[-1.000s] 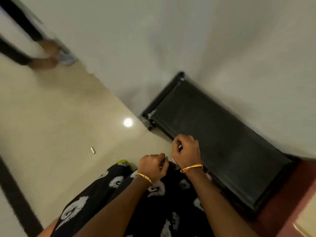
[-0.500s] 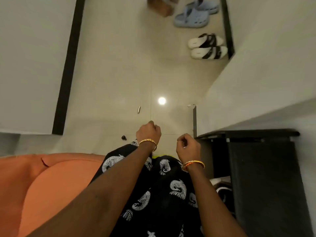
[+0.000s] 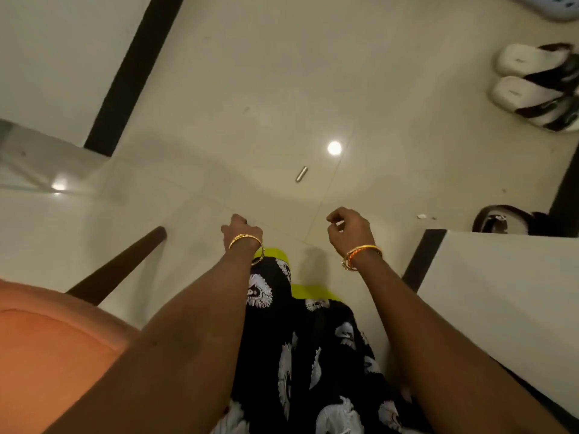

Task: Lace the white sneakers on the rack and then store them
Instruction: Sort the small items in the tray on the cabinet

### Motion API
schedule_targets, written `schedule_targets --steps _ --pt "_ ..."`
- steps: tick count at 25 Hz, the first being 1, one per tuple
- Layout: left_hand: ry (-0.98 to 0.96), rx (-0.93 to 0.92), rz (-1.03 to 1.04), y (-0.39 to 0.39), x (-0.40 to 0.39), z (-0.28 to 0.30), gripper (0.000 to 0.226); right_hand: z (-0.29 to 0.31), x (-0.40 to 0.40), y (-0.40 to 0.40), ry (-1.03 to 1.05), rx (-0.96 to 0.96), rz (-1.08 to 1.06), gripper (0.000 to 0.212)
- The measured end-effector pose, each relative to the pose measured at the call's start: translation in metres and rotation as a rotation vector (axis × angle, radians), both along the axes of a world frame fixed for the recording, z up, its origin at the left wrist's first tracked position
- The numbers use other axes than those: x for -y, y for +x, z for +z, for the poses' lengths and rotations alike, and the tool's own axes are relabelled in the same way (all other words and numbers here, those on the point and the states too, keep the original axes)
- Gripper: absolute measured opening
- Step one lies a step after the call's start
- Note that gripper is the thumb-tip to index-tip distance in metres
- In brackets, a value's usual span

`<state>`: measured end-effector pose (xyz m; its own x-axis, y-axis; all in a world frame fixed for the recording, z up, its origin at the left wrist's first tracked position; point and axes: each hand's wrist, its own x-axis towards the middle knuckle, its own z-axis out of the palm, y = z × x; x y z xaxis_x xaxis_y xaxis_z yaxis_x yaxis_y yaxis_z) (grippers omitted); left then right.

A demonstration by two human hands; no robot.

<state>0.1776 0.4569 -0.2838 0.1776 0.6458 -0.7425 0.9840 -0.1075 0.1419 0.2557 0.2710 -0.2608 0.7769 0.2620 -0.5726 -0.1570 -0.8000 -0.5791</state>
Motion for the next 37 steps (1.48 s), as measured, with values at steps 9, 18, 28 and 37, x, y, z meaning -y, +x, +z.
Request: schedule_targets --steps 9,18,28,37 --pt "0.062 -0.063 -0.001 -0.022 -0.036 -0.161 0.06 -0.195 -0.088 0.093 -0.214 0.111 0.692 0.06" --pt "0.149 0.036 0.002 -0.005 -0.017 -0.178 0.026 -0.225 -0.058 0.073 -0.059 0.183 0.421 0.026" --pt "-0.194 0.212 0.108 0.056 0.059 -0.053 0.028 -0.087 -0.008 0.005 0.329 -0.359 -0.528 0.023" --pt "-0.529 0.264 0.109 0.055 0.109 0.117 0.02 0.083 0.055 -0.036 0.5 -0.486 -0.952 0.034"
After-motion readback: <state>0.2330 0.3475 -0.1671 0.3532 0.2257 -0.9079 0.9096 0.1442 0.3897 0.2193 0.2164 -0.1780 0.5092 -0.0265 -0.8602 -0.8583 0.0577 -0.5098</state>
